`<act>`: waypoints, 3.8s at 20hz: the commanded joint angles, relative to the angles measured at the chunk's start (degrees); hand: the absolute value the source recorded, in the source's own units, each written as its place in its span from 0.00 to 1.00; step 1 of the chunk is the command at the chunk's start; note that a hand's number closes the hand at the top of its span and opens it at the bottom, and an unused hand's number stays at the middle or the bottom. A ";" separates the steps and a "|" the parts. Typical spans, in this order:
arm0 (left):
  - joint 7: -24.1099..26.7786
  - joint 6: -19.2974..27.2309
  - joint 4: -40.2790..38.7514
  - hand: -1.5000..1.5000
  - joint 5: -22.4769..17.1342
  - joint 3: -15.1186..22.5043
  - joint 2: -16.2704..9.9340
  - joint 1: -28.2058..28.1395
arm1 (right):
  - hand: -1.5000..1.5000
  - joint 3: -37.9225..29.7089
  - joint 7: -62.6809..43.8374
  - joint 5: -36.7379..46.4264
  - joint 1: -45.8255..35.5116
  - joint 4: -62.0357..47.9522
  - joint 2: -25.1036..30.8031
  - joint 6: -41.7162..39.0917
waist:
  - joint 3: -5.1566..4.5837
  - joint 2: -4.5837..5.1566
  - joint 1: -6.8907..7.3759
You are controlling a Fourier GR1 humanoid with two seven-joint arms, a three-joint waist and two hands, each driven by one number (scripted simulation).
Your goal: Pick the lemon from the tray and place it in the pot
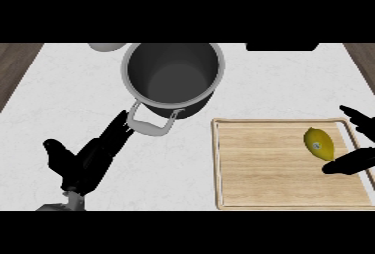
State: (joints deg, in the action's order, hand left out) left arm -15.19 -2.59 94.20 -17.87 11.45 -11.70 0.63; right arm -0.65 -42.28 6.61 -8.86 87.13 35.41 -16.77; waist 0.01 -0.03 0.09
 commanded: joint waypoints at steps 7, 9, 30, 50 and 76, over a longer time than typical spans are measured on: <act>-1.85 -1.55 0.32 0.50 1.32 -3.25 2.49 0.44 | 0.00 -4.42 4.22 5.79 0.99 -4.23 -3.50 -4.07 | -0.01 0.01 -0.08; -1.81 -2.45 -0.46 0.50 1.38 -3.03 2.81 0.68 | 0.00 -5.24 9.14 7.48 -0.25 -10.18 -3.43 -3.70 | 0.00 0.06 0.02; -1.39 -5.19 -3.33 0.50 5.06 -5.85 5.84 1.75 | 1.00 -4.74 15.49 14.70 -3.84 -12.99 -13.96 -2.09 | -0.01 0.03 -0.07; -1.06 -6.81 0.68 0.50 5.49 -6.05 5.70 -2.88 | 1.00 28.85 -6.71 48.04 3.09 11.43 -29.39 3.22 | -0.04 -0.13 -0.17; -3.06 -5.18 2.40 0.50 7.69 -4.40 8.01 -1.48 | 1.00 15.43 -21.69 44.36 -40.90 21.96 -35.37 -2.67 | -0.06 0.02 0.89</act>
State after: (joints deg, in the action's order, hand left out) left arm -18.81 -8.26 95.98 -10.91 6.73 -4.15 -0.47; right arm 18.97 -57.31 55.35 -39.87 115.17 0.70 -19.85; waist -0.05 -0.06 0.72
